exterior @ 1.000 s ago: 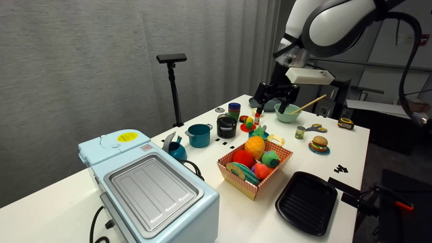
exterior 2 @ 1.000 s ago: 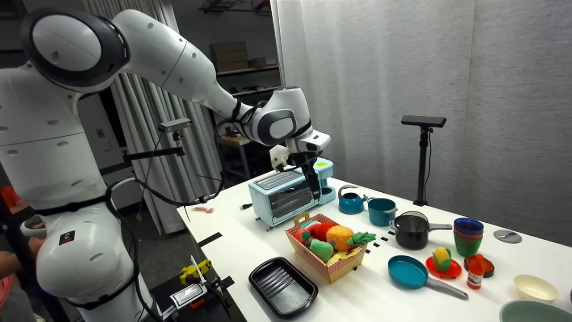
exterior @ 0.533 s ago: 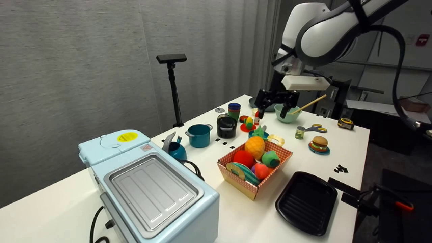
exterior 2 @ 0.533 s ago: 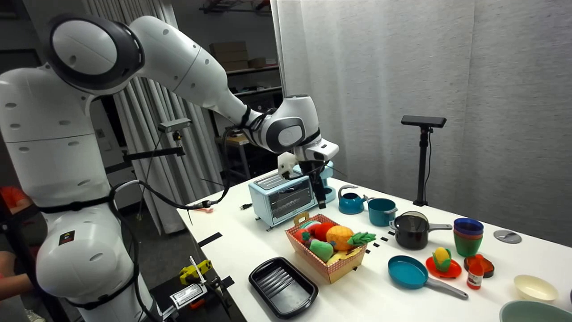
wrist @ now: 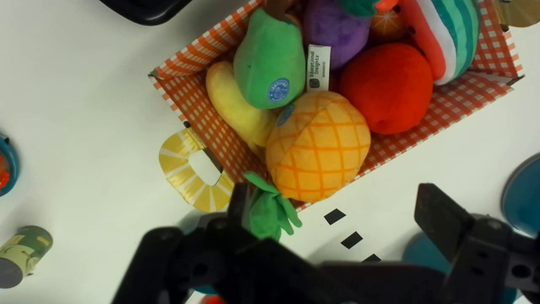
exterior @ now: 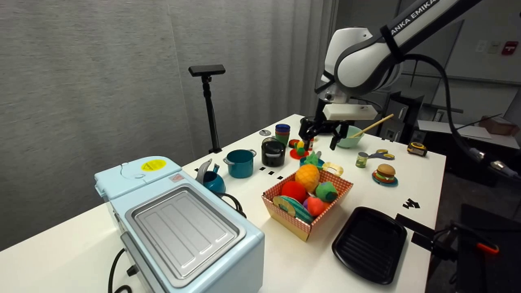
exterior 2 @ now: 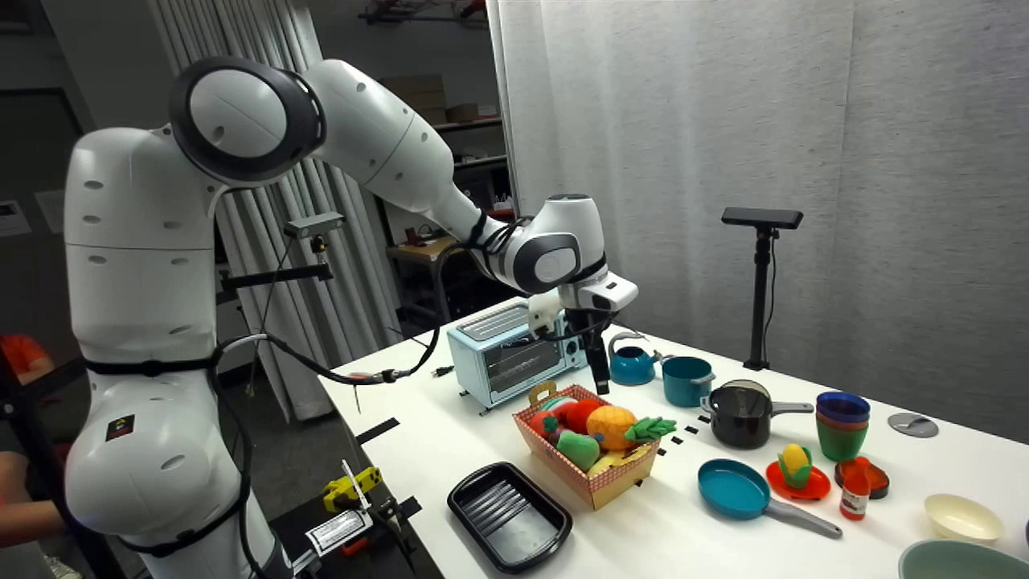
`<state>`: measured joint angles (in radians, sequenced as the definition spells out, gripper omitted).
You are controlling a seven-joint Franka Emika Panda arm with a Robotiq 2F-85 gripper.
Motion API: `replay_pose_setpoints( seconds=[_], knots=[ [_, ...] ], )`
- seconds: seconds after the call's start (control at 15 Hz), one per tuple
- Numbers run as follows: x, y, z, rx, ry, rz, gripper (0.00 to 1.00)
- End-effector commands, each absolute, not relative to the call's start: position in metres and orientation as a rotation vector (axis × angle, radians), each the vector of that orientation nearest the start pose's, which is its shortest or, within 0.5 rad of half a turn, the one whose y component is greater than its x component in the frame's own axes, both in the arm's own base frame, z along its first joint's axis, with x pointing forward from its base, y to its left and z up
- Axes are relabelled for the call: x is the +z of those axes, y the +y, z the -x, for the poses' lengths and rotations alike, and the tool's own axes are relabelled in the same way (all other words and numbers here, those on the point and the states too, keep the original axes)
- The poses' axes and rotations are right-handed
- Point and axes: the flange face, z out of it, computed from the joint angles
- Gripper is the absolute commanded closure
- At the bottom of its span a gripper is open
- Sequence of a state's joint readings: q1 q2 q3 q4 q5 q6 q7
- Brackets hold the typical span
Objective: Remove the yellow and red objects from the brown box and put them in the black tray
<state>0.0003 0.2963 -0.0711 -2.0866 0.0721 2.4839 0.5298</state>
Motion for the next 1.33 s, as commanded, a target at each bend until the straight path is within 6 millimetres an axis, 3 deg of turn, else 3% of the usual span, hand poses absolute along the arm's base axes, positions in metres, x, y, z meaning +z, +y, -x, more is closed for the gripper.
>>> replay_pose_setpoints(
  seconds=[0.0, 0.93, 1.27],
  knots=[
    [0.290, -0.042, -0.608, -0.117, 1.046, 2.900, 0.00],
    [0.284, -0.045, -0.615, -0.169, 1.046, 2.907, 0.00],
    [0.236, -0.025, -0.625, -0.180, 1.014, 2.928, 0.00]
  ],
)
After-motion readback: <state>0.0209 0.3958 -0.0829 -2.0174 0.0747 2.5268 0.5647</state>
